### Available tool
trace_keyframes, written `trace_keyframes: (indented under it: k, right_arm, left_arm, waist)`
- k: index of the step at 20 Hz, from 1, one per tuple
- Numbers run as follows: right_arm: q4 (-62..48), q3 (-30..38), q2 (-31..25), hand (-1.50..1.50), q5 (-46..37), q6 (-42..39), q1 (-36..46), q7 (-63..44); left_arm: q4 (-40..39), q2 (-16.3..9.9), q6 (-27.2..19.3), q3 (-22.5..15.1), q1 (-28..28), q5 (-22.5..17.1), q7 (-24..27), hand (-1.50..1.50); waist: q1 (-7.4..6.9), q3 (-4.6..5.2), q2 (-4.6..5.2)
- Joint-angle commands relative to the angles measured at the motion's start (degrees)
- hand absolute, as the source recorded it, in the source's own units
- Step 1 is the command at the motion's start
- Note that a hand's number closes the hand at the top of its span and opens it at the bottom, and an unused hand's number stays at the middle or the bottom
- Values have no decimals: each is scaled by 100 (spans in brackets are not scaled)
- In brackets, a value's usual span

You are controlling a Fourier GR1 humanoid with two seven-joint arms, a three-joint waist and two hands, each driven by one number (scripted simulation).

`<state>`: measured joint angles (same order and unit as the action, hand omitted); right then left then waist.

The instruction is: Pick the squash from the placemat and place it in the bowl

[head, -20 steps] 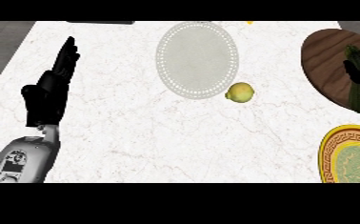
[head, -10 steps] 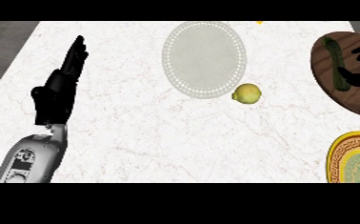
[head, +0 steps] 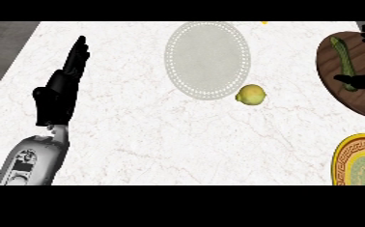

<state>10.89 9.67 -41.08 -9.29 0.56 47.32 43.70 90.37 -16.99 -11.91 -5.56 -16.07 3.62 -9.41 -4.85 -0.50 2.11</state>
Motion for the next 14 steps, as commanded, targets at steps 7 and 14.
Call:
trace_keyframes:
  k: [7,14]
  right_arm:
    - [-491,551,-655,-150,472,-1308,-86,295]
    - [-580,842,-1207,-150,771,-2724,-560,740]
  left_arm:
    - [-23,-108,0,175,-26,44,-44,0]
    - [-13,159,-107,-2,201,105,116,0]
  waist:
    - [130,4,-31]
    - [212,-8,-36]
